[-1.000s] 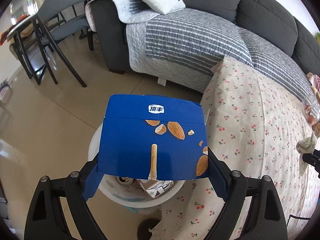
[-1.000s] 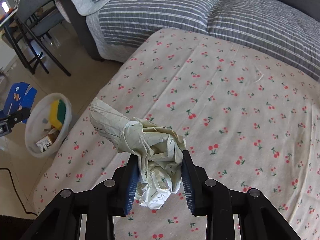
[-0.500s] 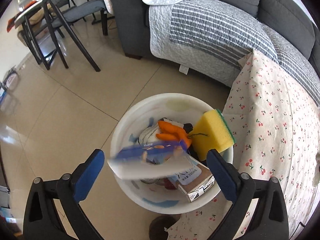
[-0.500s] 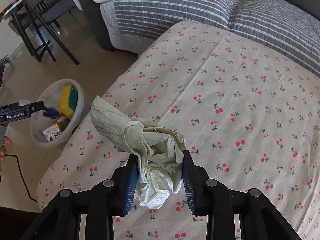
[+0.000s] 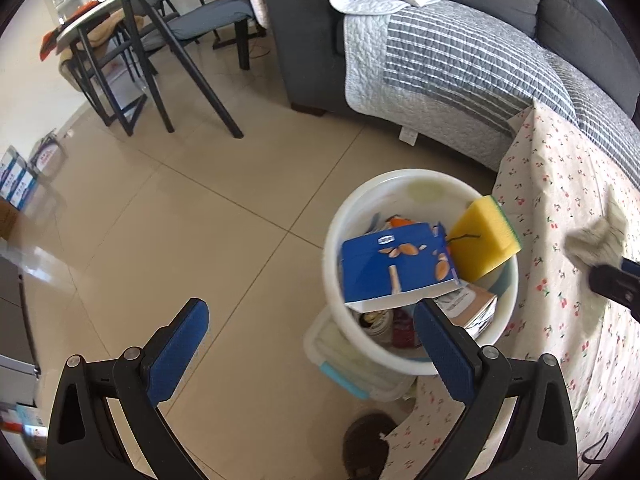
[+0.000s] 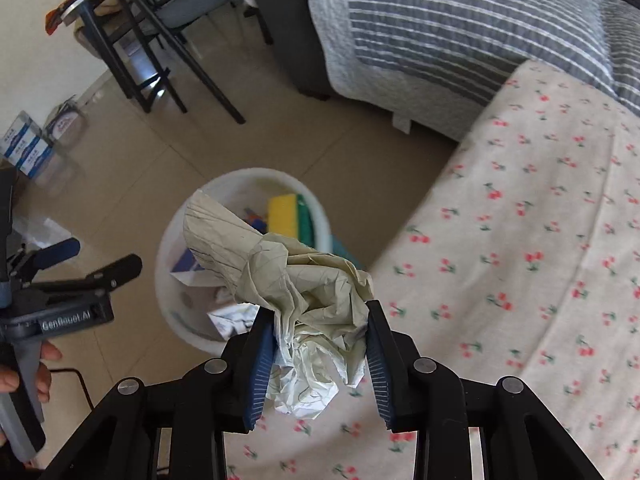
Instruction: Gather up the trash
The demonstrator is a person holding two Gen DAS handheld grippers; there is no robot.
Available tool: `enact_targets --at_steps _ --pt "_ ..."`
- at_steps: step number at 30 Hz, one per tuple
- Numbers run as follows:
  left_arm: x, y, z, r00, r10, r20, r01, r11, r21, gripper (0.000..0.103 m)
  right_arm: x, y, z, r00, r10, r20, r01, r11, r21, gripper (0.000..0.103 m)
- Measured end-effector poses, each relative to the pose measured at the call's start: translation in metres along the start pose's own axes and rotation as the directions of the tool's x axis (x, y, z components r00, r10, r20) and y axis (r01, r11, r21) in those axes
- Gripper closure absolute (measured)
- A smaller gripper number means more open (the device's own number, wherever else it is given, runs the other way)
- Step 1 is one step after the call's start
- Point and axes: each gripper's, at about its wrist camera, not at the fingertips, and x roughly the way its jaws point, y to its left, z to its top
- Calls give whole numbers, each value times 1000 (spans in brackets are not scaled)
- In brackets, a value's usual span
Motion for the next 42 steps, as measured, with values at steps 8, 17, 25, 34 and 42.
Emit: enact_targets --at_steps 8,17,25,34,42 --pt "1 32 -9 1000 -14 -1 14 999 -51 0 63 50 28 997 60 -46 -60 998 10 58" --pt "-3 26 -8 1000 -29 10 30 999 -36 0 60 39 33 998 51 -33 -49 997 61 39" --pt "-38 -15 -15 996 -51 69 48 998 52 0 9 6 7 1000 9 -6 -8 998 61 34" --pt "-100 -103 -59 970 -178 165 155 977 147 0 -85 -50 -55 993 -107 56 103 992 74 21" --pt "-147 -143 -109 954 -221 203 192 970 150 0 -170 -72 -127 942 -273 194 264 962 71 8"
